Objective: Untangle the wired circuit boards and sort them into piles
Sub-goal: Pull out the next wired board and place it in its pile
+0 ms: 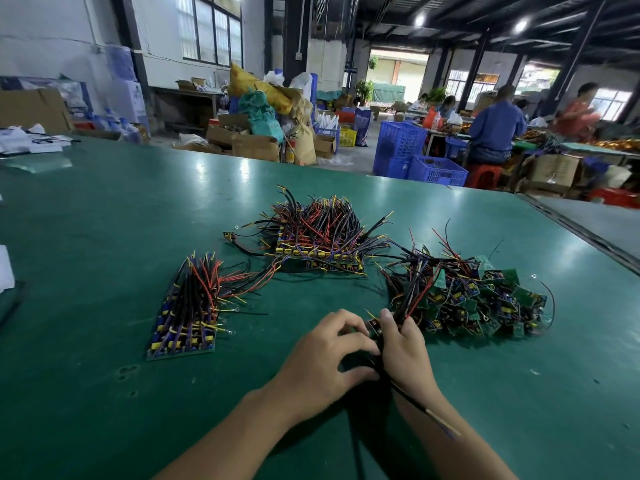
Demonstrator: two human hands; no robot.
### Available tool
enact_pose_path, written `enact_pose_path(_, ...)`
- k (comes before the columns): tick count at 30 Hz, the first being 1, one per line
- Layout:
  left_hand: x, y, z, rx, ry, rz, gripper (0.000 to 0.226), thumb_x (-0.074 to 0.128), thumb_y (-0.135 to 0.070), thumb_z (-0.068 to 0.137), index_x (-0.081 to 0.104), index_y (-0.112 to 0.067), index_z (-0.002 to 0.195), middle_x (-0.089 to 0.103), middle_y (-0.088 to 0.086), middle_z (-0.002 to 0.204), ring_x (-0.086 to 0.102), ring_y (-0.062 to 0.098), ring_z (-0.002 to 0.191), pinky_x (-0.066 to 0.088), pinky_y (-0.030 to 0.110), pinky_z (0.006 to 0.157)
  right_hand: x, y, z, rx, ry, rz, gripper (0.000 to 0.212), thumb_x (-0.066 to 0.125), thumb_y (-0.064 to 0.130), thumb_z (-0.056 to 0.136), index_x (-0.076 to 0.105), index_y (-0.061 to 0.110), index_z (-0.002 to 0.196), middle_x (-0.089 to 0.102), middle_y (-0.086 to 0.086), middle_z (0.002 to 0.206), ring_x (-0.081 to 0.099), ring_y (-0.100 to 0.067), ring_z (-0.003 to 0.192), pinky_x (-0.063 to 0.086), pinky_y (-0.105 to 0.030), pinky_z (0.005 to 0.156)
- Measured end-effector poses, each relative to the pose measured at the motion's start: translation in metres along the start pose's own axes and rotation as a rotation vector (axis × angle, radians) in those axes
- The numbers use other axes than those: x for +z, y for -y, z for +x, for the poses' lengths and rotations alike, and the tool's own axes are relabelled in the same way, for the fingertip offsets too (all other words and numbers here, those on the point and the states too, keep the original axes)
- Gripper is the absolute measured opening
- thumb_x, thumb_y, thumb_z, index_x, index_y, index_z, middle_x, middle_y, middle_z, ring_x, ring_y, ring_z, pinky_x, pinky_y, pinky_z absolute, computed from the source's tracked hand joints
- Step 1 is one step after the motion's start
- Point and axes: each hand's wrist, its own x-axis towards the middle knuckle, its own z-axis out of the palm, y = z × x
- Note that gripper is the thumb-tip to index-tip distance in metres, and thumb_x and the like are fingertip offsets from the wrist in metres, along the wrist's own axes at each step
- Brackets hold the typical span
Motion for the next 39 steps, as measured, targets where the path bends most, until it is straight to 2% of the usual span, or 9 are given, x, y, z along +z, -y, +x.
enact_pose_path(6,0.001,-0.006,0.001,0.021,-0.061,-0.041,0.012,0.059,-0.028,0.092,0.06,-0.016,0.094,0.057,-0.006,0.101,0.052,0.01,0.1,0.039,0.022,0.091,0.005,0.001,-0.01,0.039,0.055,0.212,0.028,0.049,0.034,0.101,0.053,0.009,0.09,0.057,-0.008,0.083,0.055,-0.021,0.078,0.045,-0.039,0.077)
enact_pose_path(10,-0.001,-0.009,-0.001,-0.198,-0.171,-0.251,0.011,0.053,-0.03,0.091,0.057,-0.019,0.091,0.06,-0.008,0.084,0.056,0.007,0.08,0.046,0.024,0.075,0.001,0.005,-0.016,-0.004,0.103,0.21,0.044,0.045,0.043,0.101,0.052,0.01,0.13,0.056,-0.011,0.132,0.05,-0.025,0.126,0.036,-0.048,0.11)
enact_pose_path(14,0.001,-0.006,0.002,-0.355,-0.311,-0.403,0.013,0.056,-0.022,0.095,0.053,-0.023,0.083,0.057,-0.014,0.069,0.054,0.006,0.066,0.044,0.019,0.065,-0.003,0.01,-0.02,-0.098,0.133,0.227,0.025,0.047,0.03,0.102,0.062,0.017,0.088,0.07,0.007,0.088,0.064,-0.008,0.091,0.048,-0.028,0.084)
enact_pose_path(17,-0.001,-0.001,0.005,-0.369,-0.36,-0.391,0.013,0.061,-0.017,0.093,0.058,-0.023,0.082,0.061,-0.014,0.07,0.055,0.005,0.066,0.045,0.02,0.065,-0.003,0.015,-0.024,-0.155,0.248,0.275,0.023,0.051,0.023,0.1,0.06,0.016,0.08,0.066,0.019,0.07,0.061,0.004,0.069,0.045,-0.01,0.065)
enact_pose_path(23,-0.012,-0.003,0.008,-0.548,-0.393,-0.666,0.018,0.07,-0.008,0.084,0.072,-0.015,0.067,0.064,-0.002,0.061,0.055,0.007,0.059,0.043,0.021,0.065,-0.006,0.014,-0.023,-0.157,0.506,0.342,0.027,0.069,0.02,0.088,0.047,0.012,0.077,0.051,0.01,0.061,0.056,-0.005,0.061,0.047,-0.025,0.067)
enact_pose_path(27,-0.013,-0.01,0.009,-0.697,-0.282,-0.966,0.013,0.07,-0.013,0.078,0.071,-0.013,0.066,0.058,0.008,0.067,0.05,0.021,0.065,0.041,0.034,0.065,-0.011,0.015,-0.022,0.005,0.657,0.5,0.026,0.079,0.023,0.067,0.054,0.016,0.072,0.06,-0.014,0.079,0.064,-0.026,0.074,0.051,-0.036,0.067)
enact_pose_path(30,-0.013,-0.011,0.011,-0.733,-0.262,-1.059,0.011,0.062,-0.007,0.086,0.069,-0.012,0.078,0.063,0.015,0.085,0.055,0.024,0.069,0.044,0.027,0.057,-0.008,0.015,-0.025,0.028,0.658,0.471,0.035,0.078,0.023,0.07,0.062,0.003,0.095,0.065,-0.024,0.095,0.064,-0.03,0.08,0.052,-0.032,0.066)
enact_pose_path(35,-0.014,-0.013,0.012,-0.71,-0.164,-1.188,0.033,0.063,-0.021,0.081,0.058,-0.015,0.113,0.071,0.007,0.108,0.067,0.019,0.078,0.048,0.025,0.054,0.003,0.019,-0.038,0.028,0.696,0.469,0.025,0.067,0.011,0.078,0.063,0.006,0.102,0.067,-0.017,0.085,0.063,-0.028,0.074,0.052,-0.032,0.068)
enact_pose_path(39,-0.009,-0.013,0.01,-0.708,-0.168,-1.1,0.048,0.069,-0.023,0.074,0.055,-0.015,0.119,0.073,0.007,0.08,0.071,0.017,0.078,0.055,0.027,0.067,0.005,0.027,-0.049,0.059,0.854,0.364,0.023,0.064,0.008,0.077,0.06,0.002,0.099,0.067,-0.013,0.07,0.064,-0.024,0.063,0.052,-0.027,0.06)
